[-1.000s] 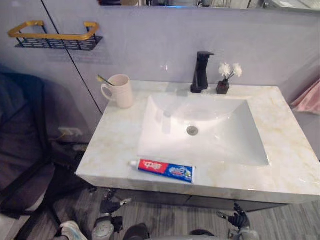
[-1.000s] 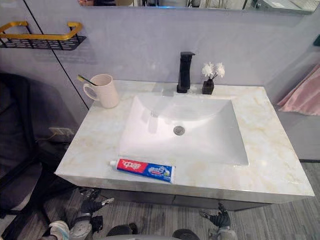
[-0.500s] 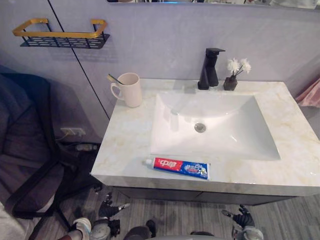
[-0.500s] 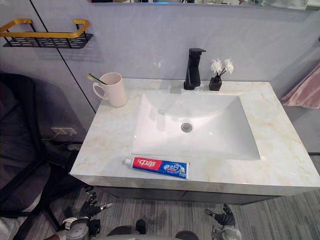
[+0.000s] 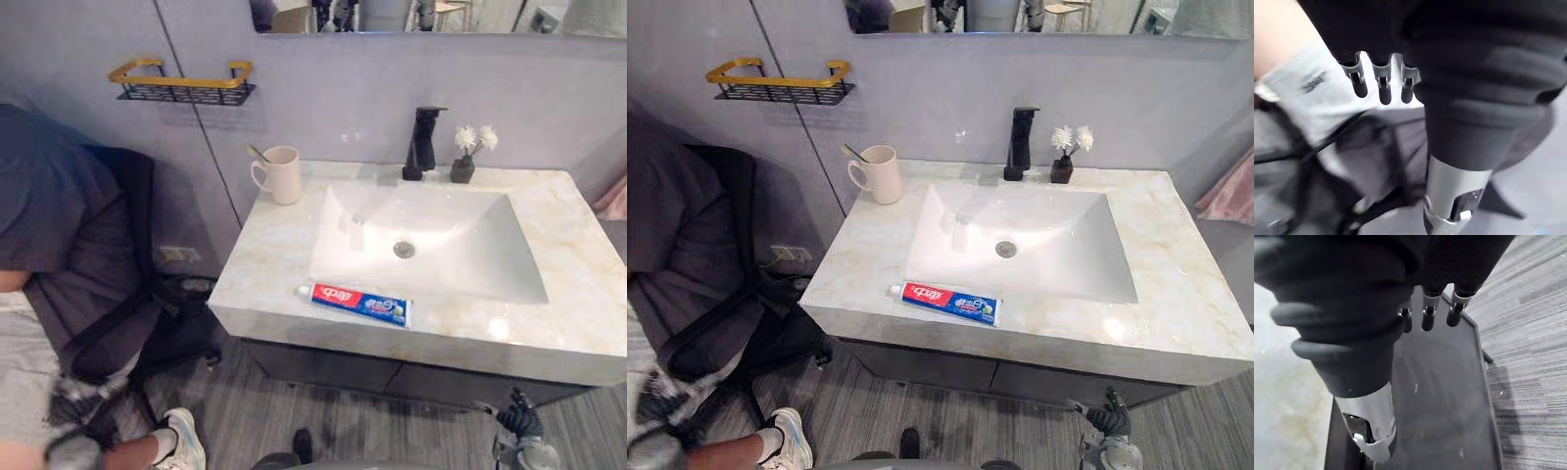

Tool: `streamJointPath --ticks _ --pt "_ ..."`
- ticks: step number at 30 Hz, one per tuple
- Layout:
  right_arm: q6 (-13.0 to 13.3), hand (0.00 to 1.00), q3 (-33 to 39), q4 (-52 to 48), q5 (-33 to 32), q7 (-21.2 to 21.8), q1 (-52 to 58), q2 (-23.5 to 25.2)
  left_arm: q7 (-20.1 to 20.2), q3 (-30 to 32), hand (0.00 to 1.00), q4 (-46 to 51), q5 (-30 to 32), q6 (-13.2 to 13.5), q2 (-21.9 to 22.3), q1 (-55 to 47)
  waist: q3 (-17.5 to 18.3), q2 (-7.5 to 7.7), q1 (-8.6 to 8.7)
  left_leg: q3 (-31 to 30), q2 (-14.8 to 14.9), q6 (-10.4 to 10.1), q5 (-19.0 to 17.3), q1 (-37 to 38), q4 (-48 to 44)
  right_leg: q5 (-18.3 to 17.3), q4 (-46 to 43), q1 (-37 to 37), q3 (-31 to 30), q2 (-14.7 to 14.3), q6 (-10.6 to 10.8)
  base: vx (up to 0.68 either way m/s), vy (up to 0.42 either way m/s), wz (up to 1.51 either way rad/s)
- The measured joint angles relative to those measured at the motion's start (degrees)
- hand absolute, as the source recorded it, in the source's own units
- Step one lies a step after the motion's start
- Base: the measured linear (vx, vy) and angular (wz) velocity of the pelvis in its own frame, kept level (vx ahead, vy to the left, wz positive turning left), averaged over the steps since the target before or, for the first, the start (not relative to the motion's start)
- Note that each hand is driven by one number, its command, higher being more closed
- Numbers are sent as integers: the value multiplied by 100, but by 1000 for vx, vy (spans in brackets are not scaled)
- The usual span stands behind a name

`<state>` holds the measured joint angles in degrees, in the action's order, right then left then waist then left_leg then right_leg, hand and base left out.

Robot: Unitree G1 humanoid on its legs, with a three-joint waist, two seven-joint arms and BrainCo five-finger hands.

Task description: Organize washtable

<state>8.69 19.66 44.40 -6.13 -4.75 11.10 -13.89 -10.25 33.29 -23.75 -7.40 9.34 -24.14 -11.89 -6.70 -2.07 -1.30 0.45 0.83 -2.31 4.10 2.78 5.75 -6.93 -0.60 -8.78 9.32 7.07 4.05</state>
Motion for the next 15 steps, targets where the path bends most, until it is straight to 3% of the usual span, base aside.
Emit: streamJointPath --ticks 5,8,11,13,15 --pt "24 0 12 -55 0 -14 74 55 -364 209 0 2276 499 147 -265 20 30 -18 -121 -55 -62 -84 60 -26 -31 92 59 -57 172 60 80 41 -9 11" --pt "130 0 75 -79 0 -6 228 92 -444 -111 0 3216 986 327 -353 90 130 -28 -116 -65 -82 -144 113 8 -35 205 150 -141 205 78 129 72 -17 3" --pt "161 0 64 -78 -1 0 239 96 -475 -1000 0 3683 1261 382 -527 473 150 -24 -82 -112 -63 -114 134 12 -37 238 226 -202 251 72 134 50 -32 4" --pt "155 0 20 -77 0 6 217 94 -185 -2413 0 4237 1730 524 -986 871 144 -1 -21 -156 -36 -88 152 -8 -37 237 234 -207 289 30 132 11 -50 6" --pt "161 0 -69 -79 -1 82 150 95 134 -3196 0 4346 2129 694 -1211 1162 146 -8 115 -128 -5 -39 186 15 -38 238 231 -203 250 2 130 2 -50 -10"
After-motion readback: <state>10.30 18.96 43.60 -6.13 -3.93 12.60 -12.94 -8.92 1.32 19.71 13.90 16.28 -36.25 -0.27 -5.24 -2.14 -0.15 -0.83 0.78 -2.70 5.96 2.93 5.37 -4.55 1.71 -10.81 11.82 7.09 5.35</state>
